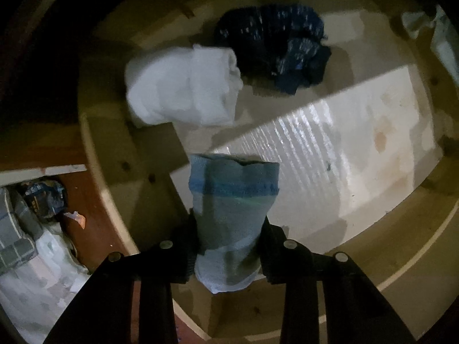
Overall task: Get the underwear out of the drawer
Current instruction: 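Lift the light blue sock out of the drawer with the left gripper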
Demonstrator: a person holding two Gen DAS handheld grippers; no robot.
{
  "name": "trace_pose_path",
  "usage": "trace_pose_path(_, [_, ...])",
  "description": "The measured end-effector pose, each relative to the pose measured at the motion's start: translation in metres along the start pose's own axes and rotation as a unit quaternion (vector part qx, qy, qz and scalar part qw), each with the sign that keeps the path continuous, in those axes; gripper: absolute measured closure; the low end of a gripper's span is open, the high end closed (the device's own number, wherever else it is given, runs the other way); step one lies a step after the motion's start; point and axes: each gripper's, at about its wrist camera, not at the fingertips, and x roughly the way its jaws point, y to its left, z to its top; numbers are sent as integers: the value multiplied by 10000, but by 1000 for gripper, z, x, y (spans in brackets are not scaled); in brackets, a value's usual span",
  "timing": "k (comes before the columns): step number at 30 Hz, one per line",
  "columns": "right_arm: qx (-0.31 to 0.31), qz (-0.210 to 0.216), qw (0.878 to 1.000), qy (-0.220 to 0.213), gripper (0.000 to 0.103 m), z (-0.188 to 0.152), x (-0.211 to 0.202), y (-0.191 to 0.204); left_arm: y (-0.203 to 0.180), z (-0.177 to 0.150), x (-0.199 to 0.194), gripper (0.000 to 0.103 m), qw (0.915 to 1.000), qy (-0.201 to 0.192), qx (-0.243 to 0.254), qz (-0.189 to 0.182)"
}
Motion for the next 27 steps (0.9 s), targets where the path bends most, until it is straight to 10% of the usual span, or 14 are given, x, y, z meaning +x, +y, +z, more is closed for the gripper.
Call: trace_pose_path(27, [-108,-111,9999,-11,88,-1,5,-1,13,-78,-150,71,9732,-1989,-940,-670])
